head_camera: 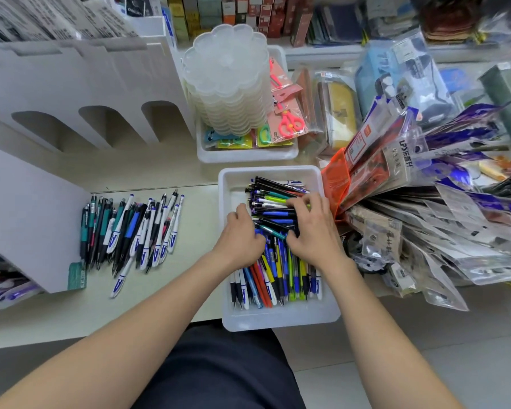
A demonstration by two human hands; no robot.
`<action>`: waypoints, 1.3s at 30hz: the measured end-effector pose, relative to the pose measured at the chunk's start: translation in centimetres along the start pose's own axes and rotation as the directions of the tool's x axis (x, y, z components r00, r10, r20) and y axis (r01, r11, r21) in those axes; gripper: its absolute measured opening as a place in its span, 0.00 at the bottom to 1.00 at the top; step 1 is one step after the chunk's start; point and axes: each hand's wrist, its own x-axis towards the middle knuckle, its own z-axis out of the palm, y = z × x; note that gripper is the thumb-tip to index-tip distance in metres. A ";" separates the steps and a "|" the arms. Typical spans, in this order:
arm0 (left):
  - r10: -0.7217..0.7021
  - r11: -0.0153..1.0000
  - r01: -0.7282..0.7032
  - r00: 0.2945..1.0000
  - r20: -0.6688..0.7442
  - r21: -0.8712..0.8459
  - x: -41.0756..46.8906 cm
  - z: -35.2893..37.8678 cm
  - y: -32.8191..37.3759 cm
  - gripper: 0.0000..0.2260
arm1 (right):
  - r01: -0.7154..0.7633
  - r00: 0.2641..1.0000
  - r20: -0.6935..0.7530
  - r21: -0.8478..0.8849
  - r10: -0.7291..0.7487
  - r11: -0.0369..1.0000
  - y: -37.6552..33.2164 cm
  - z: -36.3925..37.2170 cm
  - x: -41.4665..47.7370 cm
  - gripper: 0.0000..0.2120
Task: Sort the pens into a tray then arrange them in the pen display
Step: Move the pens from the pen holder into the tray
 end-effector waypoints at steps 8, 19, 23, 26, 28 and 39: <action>-0.134 0.990 0.134 0.991 0.015 -0.033 2.8 1.1 0.7 0.18 | 0.088 0.987 0.138 -0.036 -0.082 0.995 0.0 0.2 -1.4 0.19; 0.094 0.993 -0.087 0.992 -0.089 0.080 1.2 1.3 -0.1 0.25 | 0.040 0.978 -0.201 -0.055 -0.051 0.998 -0.8 2.5 0.1 0.09; 0.166 0.981 -0.155 0.981 -0.102 0.114 1.2 1.1 -0.6 0.24 | -0.006 0.973 -0.232 -0.048 -0.005 0.999 -0.5 1.7 -0.8 0.16; 0.193 0.971 -0.168 0.970 -0.149 0.169 1.8 1.0 -0.6 0.22 | -0.114 0.987 -0.120 -0.073 0.105 0.991 -0.2 1.0 -1.5 0.35; 0.171 0.975 -0.147 0.975 -0.139 0.170 2.2 1.0 0.0 0.21 | -0.127 0.990 -0.074 -0.113 0.119 0.985 0.0 0.8 -1.1 0.35; 0.236 0.969 -0.216 0.951 -0.200 0.117 3.1 0.8 0.1 0.22 | 0.088 0.985 -0.131 -0.173 -0.111 0.981 0.3 1.1 1.5 0.31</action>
